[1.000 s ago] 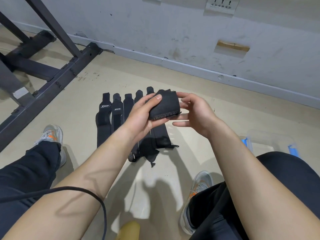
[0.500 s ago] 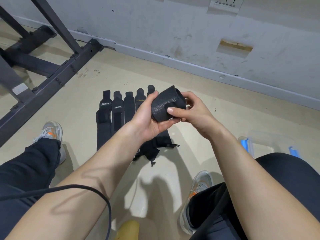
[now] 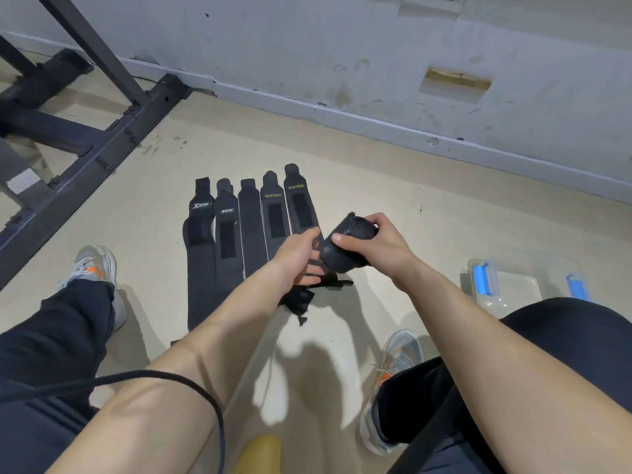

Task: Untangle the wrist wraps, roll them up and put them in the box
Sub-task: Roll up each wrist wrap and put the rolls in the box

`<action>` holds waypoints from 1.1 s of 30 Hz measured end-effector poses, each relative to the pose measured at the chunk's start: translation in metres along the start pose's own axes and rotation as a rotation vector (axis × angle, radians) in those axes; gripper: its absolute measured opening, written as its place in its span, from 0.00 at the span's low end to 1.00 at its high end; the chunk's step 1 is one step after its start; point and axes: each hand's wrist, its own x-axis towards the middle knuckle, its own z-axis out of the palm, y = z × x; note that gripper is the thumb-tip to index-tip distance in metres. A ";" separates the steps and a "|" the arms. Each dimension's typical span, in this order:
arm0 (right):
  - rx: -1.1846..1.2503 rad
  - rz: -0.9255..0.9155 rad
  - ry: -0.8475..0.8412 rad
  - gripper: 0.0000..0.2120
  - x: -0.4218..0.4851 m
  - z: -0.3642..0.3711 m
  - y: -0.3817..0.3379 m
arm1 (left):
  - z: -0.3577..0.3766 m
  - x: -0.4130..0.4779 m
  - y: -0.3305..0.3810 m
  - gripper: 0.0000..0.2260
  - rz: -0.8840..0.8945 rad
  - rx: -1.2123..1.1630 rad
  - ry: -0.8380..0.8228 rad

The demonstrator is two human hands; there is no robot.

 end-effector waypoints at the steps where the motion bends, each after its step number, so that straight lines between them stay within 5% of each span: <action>1: -0.065 0.026 0.040 0.30 0.008 -0.002 0.009 | -0.001 0.009 -0.006 0.17 -0.003 0.037 0.017; 6: -0.312 0.189 0.200 0.42 0.054 -0.010 0.061 | -0.005 0.044 -0.036 0.07 -0.056 0.153 0.045; 17: -0.522 0.496 0.272 0.41 0.135 -0.021 0.173 | -0.006 0.144 -0.111 0.04 -0.124 0.386 0.083; 20: -0.556 0.541 0.317 0.40 0.151 -0.020 0.190 | -0.005 0.175 -0.131 0.18 -0.135 0.485 0.117; 23: -0.656 0.597 0.310 0.38 0.157 -0.013 0.199 | -0.002 0.201 -0.138 0.22 -0.110 0.508 0.182; 27: -1.051 0.231 0.424 0.28 0.165 0.016 0.195 | 0.003 0.225 -0.145 0.21 -0.110 0.518 0.233; 30: -0.892 0.053 0.174 0.28 0.182 0.050 0.180 | 0.007 0.237 -0.150 0.23 -0.124 0.483 0.254; 33: -0.725 0.200 -0.022 0.24 0.199 0.079 0.184 | 0.009 0.246 -0.153 0.24 -0.180 0.356 0.290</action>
